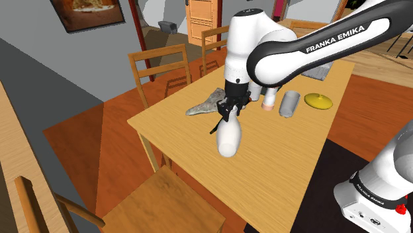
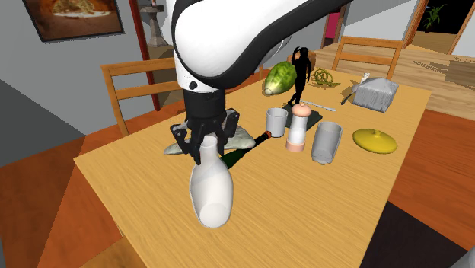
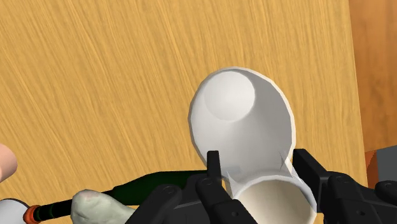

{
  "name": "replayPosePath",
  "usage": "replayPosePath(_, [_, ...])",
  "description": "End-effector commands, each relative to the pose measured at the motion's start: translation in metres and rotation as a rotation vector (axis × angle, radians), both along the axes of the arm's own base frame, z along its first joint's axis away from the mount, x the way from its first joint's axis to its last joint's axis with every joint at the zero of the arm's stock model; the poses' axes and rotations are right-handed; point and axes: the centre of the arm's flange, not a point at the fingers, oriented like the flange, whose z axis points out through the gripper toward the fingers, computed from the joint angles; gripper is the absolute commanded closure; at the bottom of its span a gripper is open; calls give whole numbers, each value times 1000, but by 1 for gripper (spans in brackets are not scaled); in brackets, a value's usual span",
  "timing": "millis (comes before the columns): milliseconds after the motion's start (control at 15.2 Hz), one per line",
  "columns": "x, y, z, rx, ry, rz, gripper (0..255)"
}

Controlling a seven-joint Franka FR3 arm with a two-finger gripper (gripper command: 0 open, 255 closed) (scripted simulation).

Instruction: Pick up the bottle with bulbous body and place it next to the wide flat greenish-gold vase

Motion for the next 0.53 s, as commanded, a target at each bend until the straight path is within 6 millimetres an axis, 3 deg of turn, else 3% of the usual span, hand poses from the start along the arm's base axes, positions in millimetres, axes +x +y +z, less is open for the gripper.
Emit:
replayPosePath(0, [0, 0, 0, 0, 1, 0, 255])
replayPosePath(330, [0, 0, 0, 0, 1, 0, 255])
replayPosePath(462, [0, 0, 10, 0, 1, 0, 255])
